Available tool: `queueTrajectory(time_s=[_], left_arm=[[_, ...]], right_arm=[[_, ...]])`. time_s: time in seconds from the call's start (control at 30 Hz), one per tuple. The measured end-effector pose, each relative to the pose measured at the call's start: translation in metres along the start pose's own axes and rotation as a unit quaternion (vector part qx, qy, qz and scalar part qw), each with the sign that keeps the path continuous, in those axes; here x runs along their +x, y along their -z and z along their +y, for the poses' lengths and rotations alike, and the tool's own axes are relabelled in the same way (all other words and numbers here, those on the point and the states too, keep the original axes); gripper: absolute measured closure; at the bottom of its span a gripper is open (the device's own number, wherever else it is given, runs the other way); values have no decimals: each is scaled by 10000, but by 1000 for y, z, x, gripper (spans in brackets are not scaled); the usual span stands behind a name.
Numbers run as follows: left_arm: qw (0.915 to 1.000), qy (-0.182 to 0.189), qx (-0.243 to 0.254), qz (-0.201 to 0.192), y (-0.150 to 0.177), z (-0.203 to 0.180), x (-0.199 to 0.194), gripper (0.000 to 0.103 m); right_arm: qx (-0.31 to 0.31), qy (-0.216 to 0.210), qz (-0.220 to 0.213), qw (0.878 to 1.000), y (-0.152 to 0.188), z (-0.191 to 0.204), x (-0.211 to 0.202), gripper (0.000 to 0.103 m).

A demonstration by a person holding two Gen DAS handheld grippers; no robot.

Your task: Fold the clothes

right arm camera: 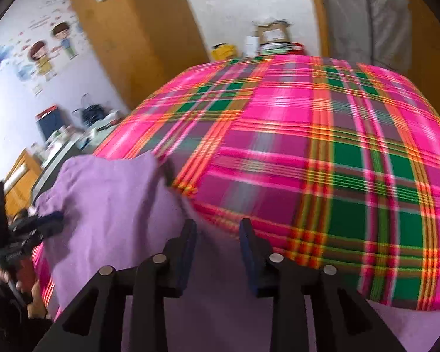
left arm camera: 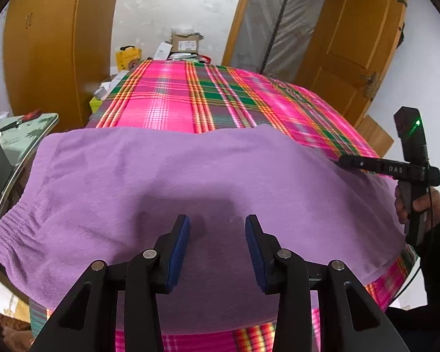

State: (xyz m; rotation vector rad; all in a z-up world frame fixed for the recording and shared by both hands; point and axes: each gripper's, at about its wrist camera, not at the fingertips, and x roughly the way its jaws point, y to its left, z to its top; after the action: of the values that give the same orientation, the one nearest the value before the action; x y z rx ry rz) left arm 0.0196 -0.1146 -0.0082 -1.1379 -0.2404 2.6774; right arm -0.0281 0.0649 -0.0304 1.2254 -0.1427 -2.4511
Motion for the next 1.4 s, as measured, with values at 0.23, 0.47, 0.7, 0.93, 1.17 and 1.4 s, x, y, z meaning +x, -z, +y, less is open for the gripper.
queueTrajectory(time_s=[0.23,0.47,0.7,0.93,1.17,1.4], left_arm=[[9998,95,92,146,3,-12,9,62],[9995,226,130,181,5,-19,10,62],[9958,698,549,232,2,-53,15,62],[9856,1136,1125,548,12,-92,30,62],[9780,1365,1436,659,26,-110,23,62],[9741,1574,1527,553,14,-132,27,62]], right_arm=[[174,125,24,9998,-1,-17,11,100],[437,141,-221,9987,1,-27,-6,97],[196,-12,-593,9980,33,-11,-54,96],[-300,-423,-170,9985,92,22,-53,94],[-867,-740,47,9935,109,37,-67,83],[253,225,-776,9964,84,-24,-90,82]])
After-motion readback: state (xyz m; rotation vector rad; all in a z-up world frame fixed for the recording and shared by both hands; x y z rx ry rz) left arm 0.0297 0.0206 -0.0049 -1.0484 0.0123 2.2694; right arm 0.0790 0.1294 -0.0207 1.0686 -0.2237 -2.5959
